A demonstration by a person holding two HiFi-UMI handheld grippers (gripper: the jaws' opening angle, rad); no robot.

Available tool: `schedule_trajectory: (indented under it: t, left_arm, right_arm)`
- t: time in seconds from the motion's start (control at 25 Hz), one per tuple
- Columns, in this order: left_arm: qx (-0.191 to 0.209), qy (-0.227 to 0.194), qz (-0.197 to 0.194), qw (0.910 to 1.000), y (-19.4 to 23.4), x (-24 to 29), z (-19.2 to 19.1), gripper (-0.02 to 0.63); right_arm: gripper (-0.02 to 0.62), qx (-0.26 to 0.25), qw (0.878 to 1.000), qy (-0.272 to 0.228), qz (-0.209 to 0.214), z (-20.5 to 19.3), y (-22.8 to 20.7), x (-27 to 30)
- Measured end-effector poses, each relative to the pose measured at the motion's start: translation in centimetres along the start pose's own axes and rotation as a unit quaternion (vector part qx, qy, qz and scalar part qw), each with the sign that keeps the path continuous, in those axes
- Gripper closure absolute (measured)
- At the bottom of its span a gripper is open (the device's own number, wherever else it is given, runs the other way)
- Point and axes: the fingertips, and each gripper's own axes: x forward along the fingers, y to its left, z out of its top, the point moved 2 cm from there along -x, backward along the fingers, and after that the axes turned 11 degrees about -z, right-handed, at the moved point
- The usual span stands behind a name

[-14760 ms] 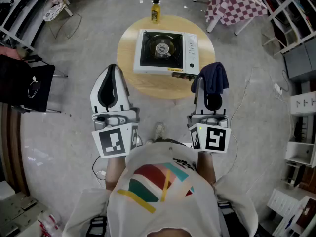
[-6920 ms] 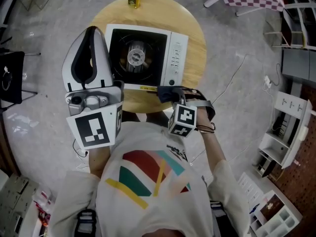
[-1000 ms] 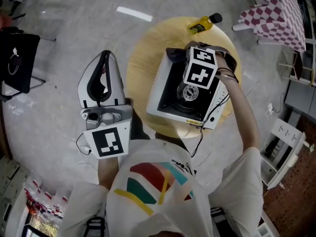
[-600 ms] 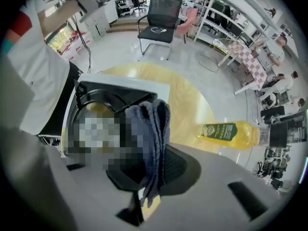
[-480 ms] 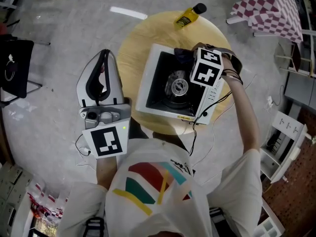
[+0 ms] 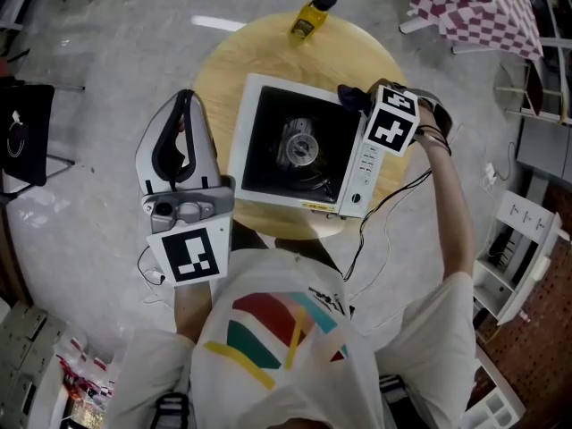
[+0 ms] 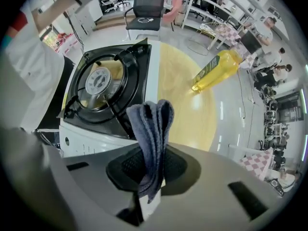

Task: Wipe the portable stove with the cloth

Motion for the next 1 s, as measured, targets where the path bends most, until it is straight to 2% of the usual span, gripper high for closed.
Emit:
schedule_trajectory:
  t: [0.36,0.68,0.84,1.0]
  left_arm:
    - [0.007,-0.005,0.009,0.9999,-2.3,-0.6,1.4,0.598]
    - [0.020,-0.009,0.025,0.9994,-3.8,-1.0,1.9,0.598]
    - [0.019,-0.014,0.038,0.9990,-2.7,-2.9,2.5,0.598]
    - [0.012,-0.056,0.037,0.9977,-0.3,-3.3,4.4,0.598]
  right_arm:
    - [0.563,0.010,1.000,0.014,-0.014,-4.0,1.2,-0.2]
    - [0.563,0.020,0.999,0.006,-0.039,-5.1,1.0,0.2]
    - [0.561,0.080,0.992,-0.027,-0.092,-2.8,0.8,-3.1]
    - [0.561,0.126,0.971,-0.079,-0.186,3.4,0.0,-8.7]
